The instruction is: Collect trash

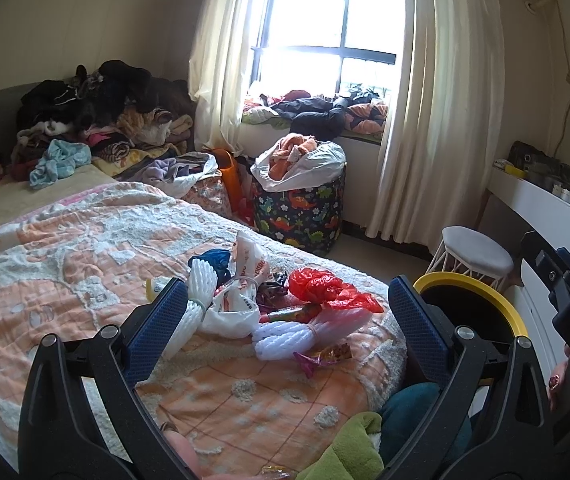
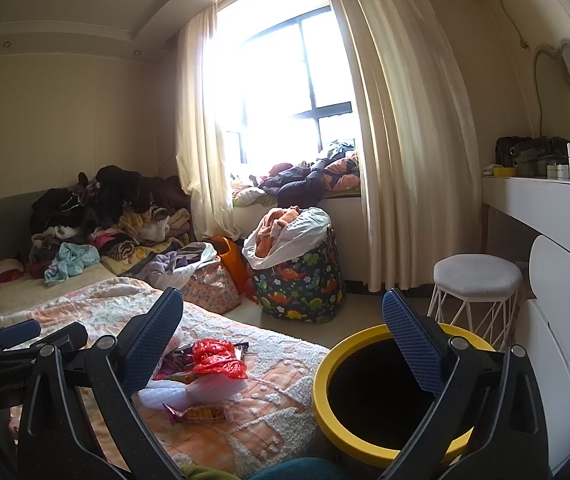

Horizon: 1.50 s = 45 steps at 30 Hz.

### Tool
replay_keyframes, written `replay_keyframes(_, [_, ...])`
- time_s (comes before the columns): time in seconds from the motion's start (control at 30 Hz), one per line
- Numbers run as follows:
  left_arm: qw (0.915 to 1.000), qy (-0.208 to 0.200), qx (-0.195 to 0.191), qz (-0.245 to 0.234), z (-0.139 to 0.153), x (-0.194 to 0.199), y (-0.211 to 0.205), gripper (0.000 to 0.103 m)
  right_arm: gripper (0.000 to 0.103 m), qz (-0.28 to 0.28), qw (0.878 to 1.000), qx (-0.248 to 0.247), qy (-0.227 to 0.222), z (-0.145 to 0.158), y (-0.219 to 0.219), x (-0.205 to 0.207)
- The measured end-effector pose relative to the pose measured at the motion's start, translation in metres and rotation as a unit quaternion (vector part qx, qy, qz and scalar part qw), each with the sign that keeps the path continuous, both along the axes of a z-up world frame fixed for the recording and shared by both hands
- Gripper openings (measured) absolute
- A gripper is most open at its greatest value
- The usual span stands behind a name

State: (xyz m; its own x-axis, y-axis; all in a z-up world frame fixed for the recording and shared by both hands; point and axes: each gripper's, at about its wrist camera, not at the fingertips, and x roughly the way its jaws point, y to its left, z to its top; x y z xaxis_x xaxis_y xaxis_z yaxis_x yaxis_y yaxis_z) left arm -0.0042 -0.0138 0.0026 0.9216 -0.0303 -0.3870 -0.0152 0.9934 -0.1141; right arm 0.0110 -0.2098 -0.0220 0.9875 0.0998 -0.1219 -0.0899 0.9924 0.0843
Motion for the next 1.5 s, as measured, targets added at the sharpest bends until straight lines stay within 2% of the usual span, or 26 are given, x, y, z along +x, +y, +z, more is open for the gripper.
replay_keyframes(0.47, [0.999, 0.012, -0.029, 0.031, -0.005, 0.01, 0.041, 0.092, 0.097, 0.073, 0.997, -0.013, 0.031, 0.0, 0.02, 0.015])
replay_keyframes(0.8, [0.9958, 0.023, -0.056, 0.069, -0.016, 0.014, 0.081, 0.092, 0.097, 0.141, 0.987, -0.035, 0.068, -0.004, 0.06, 0.034])
replay_keyframes(1.1, [0.9909, 0.057, -0.092, 0.08, -0.043, 0.029, 0.125, 0.092, 0.097, 0.169, 0.978, -0.046, 0.112, -0.009, 0.077, 0.07])
replay_keyframes(1.43, [0.9875, 0.119, -0.091, 0.049, -0.08, 0.06, 0.128, 0.092, 0.097, 0.173, 0.963, -0.078, 0.192, -0.034, 0.081, 0.131])
replay_keyframes(1.5, [0.9862, 0.129, -0.092, 0.047, -0.087, 0.062, 0.127, 0.088, 0.097, 0.177, 0.958, -0.087, 0.208, -0.041, 0.082, 0.142])
